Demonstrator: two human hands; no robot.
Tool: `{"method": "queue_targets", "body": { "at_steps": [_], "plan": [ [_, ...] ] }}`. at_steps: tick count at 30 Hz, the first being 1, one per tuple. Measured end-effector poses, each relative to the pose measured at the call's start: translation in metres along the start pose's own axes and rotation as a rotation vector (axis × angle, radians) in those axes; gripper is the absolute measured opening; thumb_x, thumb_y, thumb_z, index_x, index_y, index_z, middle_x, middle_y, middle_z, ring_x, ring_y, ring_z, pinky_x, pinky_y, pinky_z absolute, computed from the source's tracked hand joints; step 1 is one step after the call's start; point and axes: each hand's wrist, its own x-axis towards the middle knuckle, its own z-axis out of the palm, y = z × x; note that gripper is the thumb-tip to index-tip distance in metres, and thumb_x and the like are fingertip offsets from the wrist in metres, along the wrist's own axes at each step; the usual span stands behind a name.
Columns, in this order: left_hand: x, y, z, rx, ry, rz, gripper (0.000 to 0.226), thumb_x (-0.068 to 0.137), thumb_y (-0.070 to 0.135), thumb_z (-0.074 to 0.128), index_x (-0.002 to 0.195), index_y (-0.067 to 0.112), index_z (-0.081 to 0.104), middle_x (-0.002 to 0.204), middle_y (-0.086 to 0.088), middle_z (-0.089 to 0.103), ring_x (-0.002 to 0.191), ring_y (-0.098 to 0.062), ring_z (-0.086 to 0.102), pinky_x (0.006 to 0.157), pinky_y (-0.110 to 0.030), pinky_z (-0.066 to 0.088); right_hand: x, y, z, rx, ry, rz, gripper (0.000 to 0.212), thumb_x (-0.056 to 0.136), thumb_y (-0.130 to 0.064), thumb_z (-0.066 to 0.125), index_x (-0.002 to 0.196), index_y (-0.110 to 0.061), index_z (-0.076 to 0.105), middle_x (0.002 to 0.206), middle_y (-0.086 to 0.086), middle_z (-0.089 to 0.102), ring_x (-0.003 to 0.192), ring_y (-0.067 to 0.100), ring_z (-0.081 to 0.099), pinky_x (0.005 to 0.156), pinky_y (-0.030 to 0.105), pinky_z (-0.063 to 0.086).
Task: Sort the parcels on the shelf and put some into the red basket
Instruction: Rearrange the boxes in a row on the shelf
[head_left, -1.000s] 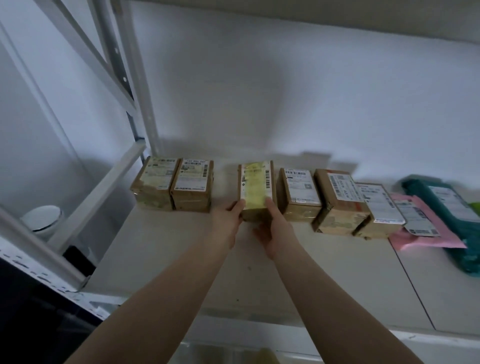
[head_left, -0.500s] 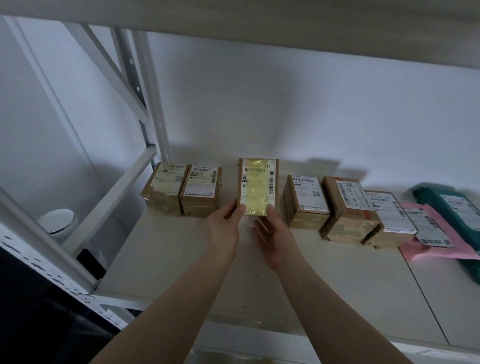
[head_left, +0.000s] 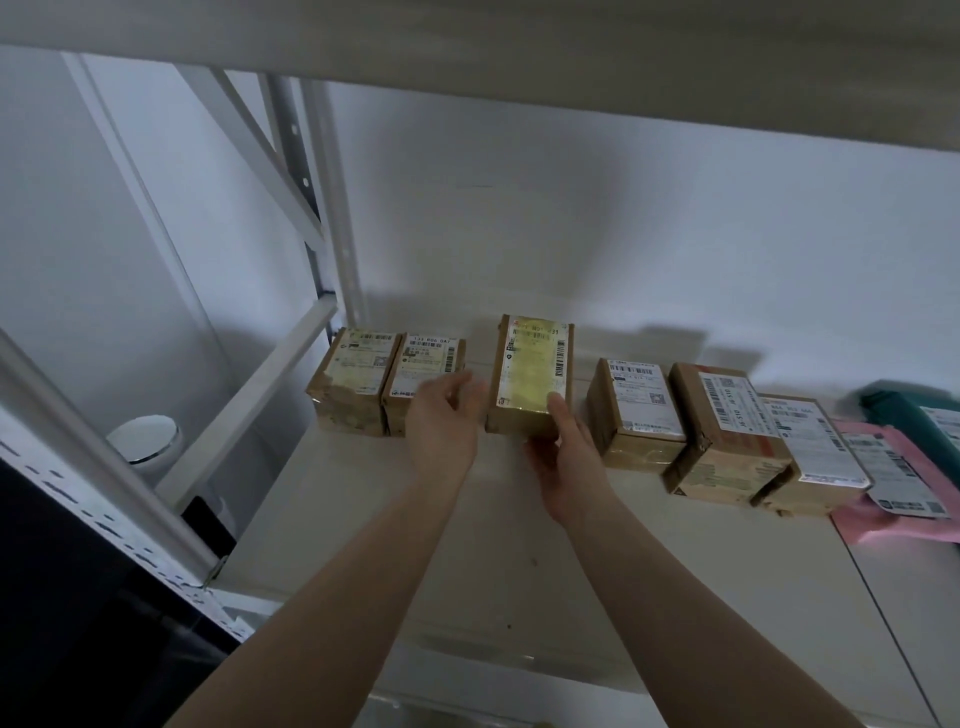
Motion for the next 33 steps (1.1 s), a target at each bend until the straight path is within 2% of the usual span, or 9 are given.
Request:
{"method": "queue_targets", "body": {
  "at_steps": [2,4,7,9,12,17,19,22,33],
  "plan": [
    [0.026,-0.003,-0.016,0.132,0.103,0.052,0.043,0.091,0.046,0.055,0.125,0.023,0.064,0.129,0.0,0.061,0.114,-0.017,0.058,0.095,-0.035,0.048,0.005,-0.004,0.01,-0.079,0.038,0.054,0.037,0.085,-0.038,0.073,0.118,-0.023,0.063,0.115,0.0,0.068,0.11,0.019,0.064,0.1,0.037,0.051],
    [0.052,-0.01,-0.035,0.37,0.108,0.052,0.05,0.094,0.048,0.048,0.137,0.023,0.053,0.148,-0.007,0.044,0.136,-0.027,0.04,0.112,-0.044,0.033,0.011,-0.006,0.017,-0.196,0.102,0.079,0.044,0.086,-0.043,0.071,0.123,-0.022,0.059,0.117,0.001,0.064,0.107,0.019,0.06,0.098,0.036,0.05],
    [0.078,-0.024,-0.057,0.789,-0.082,-0.02,0.064,0.097,0.058,0.028,0.152,0.027,0.024,0.163,-0.011,0.006,0.15,-0.033,-0.002,0.119,-0.051,-0.001,0.015,-0.005,0.027,-0.31,0.174,0.089,0.065,0.087,-0.046,0.068,0.142,-0.016,0.049,0.136,0.006,0.057,0.109,0.021,0.055,0.093,0.034,0.047],
    [0.085,-0.035,-0.064,0.902,-0.171,-0.041,0.068,0.096,0.062,0.02,0.154,0.028,0.013,0.163,-0.012,-0.005,0.148,-0.036,-0.013,0.117,-0.056,-0.008,0.015,-0.003,0.033,-0.366,0.177,0.095,0.068,0.089,-0.048,0.065,0.145,-0.014,0.047,0.14,0.006,0.055,0.113,0.021,0.054,0.091,0.032,0.046],
    [0.086,-0.044,-0.067,0.946,-0.236,-0.047,0.07,0.095,0.063,0.019,0.155,0.029,0.01,0.163,-0.012,-0.006,0.148,-0.035,-0.014,0.116,-0.058,-0.009,0.024,0.005,0.036,-0.421,0.192,0.091,0.072,0.085,-0.054,0.066,0.143,-0.016,0.05,0.139,0.007,0.056,0.119,0.025,0.056,0.1,0.037,0.047],
    [0.084,-0.043,-0.07,0.961,-0.277,-0.033,0.068,0.096,0.062,0.02,0.155,0.031,0.007,0.163,-0.01,-0.007,0.149,-0.033,-0.01,0.116,-0.055,-0.009,0.023,0.015,0.033,-0.544,0.255,0.062,0.069,0.076,-0.064,0.067,0.133,-0.025,0.059,0.132,0.007,0.054,0.106,0.025,0.055,0.096,0.044,0.051],
    [0.081,-0.042,-0.069,0.951,-0.277,-0.024,0.067,0.096,0.061,0.021,0.155,0.03,0.009,0.163,-0.01,-0.005,0.149,-0.032,-0.009,0.117,-0.055,-0.008,0.02,0.014,0.03,-0.541,0.24,0.045,0.06,0.084,-0.053,0.066,0.134,-0.02,0.059,0.126,0.003,0.058,0.106,0.022,0.055,0.099,0.042,0.049],
    [0.076,-0.042,-0.066,0.948,-0.258,-0.014,0.067,0.096,0.061,0.023,0.155,0.03,0.012,0.163,-0.01,-0.003,0.149,-0.032,-0.008,0.117,-0.055,-0.008,0.014,0.009,0.026,-0.52,0.189,0.006,0.047,0.095,-0.036,0.061,0.136,-0.015,0.056,0.113,0.0,0.059,0.101,0.019,0.054,0.09,0.035,0.046],
    [0.075,-0.039,-0.058,0.969,-0.225,-0.033,0.068,0.096,0.062,0.02,0.155,0.029,0.011,0.163,-0.013,-0.002,0.149,-0.035,-0.01,0.115,-0.057,-0.011,0.011,-0.005,0.024,-0.955,0.115,-0.167,0.047,0.097,-0.041,0.051,0.138,-0.019,0.056,0.127,0.002,0.067,0.114,0.021,0.062,0.099,0.045,0.051]
  ]
}}
